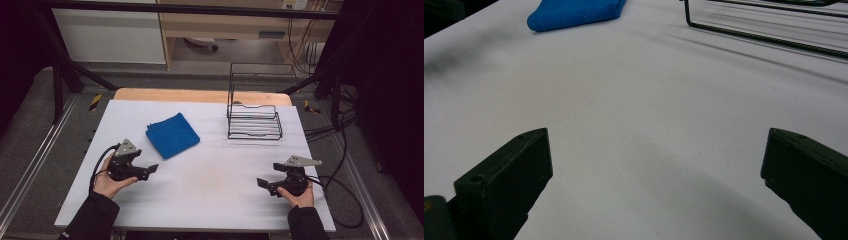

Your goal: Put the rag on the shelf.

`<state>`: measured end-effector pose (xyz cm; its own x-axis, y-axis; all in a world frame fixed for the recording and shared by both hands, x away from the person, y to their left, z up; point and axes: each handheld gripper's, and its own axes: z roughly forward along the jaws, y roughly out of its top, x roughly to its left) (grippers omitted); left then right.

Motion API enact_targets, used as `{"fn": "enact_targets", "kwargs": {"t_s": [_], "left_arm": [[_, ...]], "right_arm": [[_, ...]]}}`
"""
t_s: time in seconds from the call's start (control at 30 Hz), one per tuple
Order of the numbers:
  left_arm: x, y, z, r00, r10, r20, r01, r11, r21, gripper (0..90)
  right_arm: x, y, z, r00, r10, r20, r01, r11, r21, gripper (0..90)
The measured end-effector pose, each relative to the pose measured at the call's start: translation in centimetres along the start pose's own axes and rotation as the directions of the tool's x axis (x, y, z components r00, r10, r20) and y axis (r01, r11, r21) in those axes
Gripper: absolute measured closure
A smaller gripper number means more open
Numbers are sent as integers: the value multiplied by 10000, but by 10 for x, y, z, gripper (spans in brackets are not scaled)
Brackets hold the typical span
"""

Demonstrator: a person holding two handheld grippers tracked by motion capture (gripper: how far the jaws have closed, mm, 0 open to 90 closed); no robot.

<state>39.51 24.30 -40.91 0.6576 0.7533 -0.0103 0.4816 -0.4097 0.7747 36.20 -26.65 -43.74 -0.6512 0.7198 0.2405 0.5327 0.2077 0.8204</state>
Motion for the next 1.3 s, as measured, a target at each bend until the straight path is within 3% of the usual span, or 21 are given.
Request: {"fn": "enact_targets", "kwargs": {"t_s": [0.57,0.77,0.93,1.07,1.3], "left_arm": [[-8,23,44,9970,627,-453,-600,9965,588,290],[-11,30,59,9975,667,-251,-649,9956,670,410],[-11,30,71,9973,733,-32,-727,9934,893,518],[-8,26,79,9964,848,-85,-830,9882,1286,558],[-3,24,84,9970,753,-165,-726,9897,1237,628]], "right_arm": [[0,0,1,10000,-27,12,27,10000,77,7],[0,0,1,10000,-53,6,53,9999,90,7],[0,0,2,10000,-48,-12,48,9999,119,7],[0,0,2,10000,-55,-14,55,10000,80,7],[0,0,2,10000,-42,-12,42,9999,91,7]]}}
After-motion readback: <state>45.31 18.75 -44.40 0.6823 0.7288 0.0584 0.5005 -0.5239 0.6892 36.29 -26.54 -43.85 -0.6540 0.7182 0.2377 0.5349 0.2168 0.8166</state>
